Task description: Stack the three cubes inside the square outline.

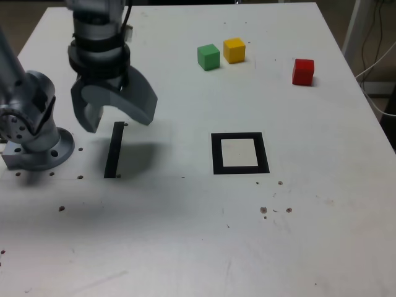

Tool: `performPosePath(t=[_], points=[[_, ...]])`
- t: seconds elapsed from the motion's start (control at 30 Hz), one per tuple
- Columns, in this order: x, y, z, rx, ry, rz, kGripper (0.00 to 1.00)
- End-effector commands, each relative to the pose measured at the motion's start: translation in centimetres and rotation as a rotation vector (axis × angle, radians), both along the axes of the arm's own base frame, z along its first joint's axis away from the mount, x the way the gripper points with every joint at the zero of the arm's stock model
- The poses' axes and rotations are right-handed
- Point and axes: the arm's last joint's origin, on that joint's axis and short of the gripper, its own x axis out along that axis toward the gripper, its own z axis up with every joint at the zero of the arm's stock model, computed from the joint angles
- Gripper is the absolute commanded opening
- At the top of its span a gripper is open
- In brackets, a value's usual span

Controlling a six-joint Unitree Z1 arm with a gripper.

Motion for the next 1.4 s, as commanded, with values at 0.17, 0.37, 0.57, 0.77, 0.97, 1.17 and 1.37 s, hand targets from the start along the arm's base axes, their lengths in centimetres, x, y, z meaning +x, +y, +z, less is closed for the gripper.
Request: performPosePath(t=[0.17, 0.37, 0.57, 0.77, 0.97, 1.17, 1.37], points=[[2.4, 1.0, 1.4, 0.006, -0.006, 0.001, 0.99], [4.9, 1.9, 2.1, 0.000, -0.006, -0.008, 0.99], [7.4, 3.2, 2.6, -0.007, -0.018, -0.010, 0.99], [9.9, 4.9, 3.4, -0.012, -0.044, -0.002, 0.99], [13.1, 6.5, 3.7, -0.019, -0.046, -0.005, 0.99], [16.2, 8.3, 4.1, -0.022, -0.054, -0.005, 0.99], [19.7, 10.1, 4.3, -0.031, -0.058, -0.015, 0.99]])
